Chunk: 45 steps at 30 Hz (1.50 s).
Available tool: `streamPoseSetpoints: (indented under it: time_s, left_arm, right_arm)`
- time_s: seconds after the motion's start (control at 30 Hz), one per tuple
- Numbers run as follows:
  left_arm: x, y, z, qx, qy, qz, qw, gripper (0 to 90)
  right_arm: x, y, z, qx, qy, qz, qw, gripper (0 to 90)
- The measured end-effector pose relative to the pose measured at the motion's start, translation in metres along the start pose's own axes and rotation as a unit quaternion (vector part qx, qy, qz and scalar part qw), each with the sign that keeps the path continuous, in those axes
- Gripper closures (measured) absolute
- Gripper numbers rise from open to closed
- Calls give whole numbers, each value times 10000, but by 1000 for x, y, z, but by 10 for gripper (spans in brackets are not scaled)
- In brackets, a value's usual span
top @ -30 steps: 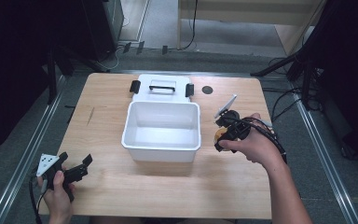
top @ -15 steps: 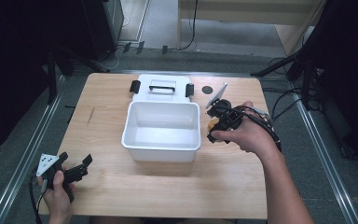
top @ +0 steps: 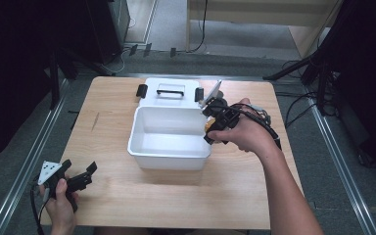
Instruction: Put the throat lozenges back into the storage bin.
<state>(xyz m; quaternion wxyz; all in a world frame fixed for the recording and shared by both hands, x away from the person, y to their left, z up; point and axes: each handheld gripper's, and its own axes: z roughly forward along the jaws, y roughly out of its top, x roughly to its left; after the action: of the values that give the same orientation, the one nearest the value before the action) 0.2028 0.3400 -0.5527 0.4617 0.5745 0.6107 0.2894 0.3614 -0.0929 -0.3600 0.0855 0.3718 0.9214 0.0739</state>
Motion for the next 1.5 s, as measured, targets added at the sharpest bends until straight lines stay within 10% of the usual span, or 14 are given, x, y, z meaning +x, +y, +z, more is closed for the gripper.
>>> streamPoseSetpoints:
  time_s: [0.4, 0.63, 0.87, 1.07, 1.5]
  left_arm:
    - [0, 0, 0, 14, -13, -32, 10000, 3]
    - [1, 0, 0, 8, -26, -43, 10000, 3]
    - [1, 0, 1, 9, -38, -54, 10000, 3]
    - [1, 0, 1, 2, -43, -59, 10000, 3]
    - [1, 0, 1, 12, -43, -68, 10000, 3]
  right_arm:
    - [15, 21, 2, -31, 40, -173, 9998, 210]
    - [20, 27, 9, -204, 85, -673, 9975, 210]
    - [29, 27, 21, -466, 60, -1966, 9794, 210]
    - [32, 26, 30, -411, -6, -2445, 9688, 210]
    - [32, 28, 47, -287, -63, -2621, 9646, 209]
